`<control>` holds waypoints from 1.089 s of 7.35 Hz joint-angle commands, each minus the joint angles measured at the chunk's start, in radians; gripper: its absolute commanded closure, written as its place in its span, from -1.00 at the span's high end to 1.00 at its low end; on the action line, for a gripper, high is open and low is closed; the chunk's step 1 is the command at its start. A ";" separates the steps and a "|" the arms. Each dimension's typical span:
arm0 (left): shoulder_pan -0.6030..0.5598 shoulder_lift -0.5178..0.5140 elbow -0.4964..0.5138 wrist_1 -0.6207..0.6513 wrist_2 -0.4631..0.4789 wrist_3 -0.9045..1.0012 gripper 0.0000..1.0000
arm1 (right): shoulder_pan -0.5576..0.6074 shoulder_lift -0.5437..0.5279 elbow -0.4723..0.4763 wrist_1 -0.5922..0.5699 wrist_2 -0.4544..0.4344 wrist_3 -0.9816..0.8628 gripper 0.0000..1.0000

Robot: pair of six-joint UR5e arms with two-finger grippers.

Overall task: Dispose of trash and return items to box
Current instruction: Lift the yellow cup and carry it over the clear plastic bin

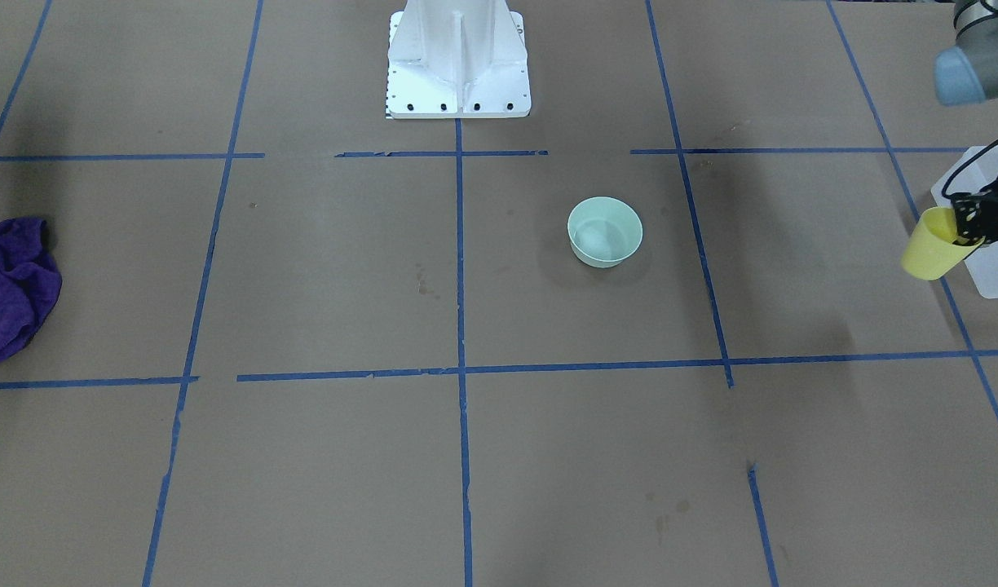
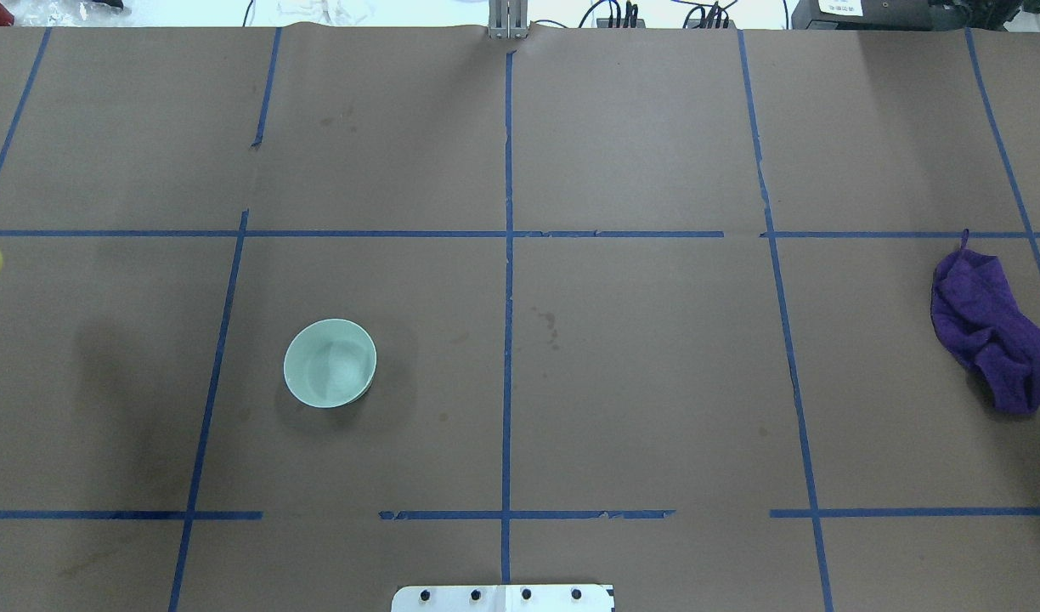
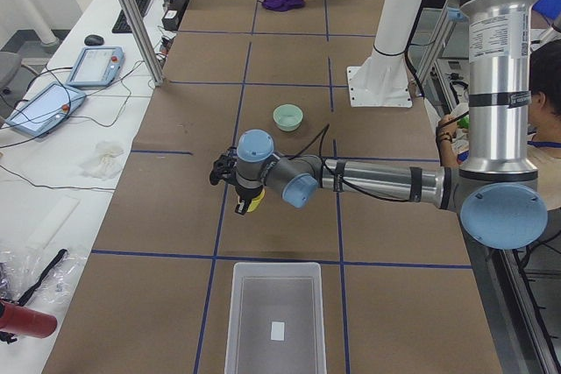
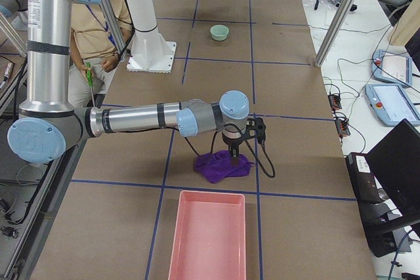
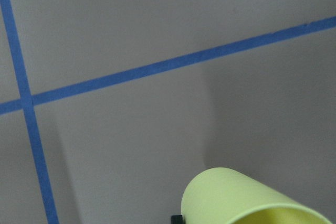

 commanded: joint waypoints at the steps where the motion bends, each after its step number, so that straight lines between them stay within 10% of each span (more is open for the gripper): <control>1: -0.224 0.049 0.048 0.066 -0.033 0.270 -1.00 | -0.002 -0.001 -0.003 -0.001 0.001 0.000 1.00; 3: -0.364 0.003 0.250 0.098 -0.033 0.495 -1.00 | -0.002 -0.001 -0.005 -0.001 0.000 0.001 1.00; 8: -0.338 0.056 0.339 0.094 -0.073 0.438 -1.00 | -0.014 -0.004 -0.006 -0.003 0.001 0.000 1.00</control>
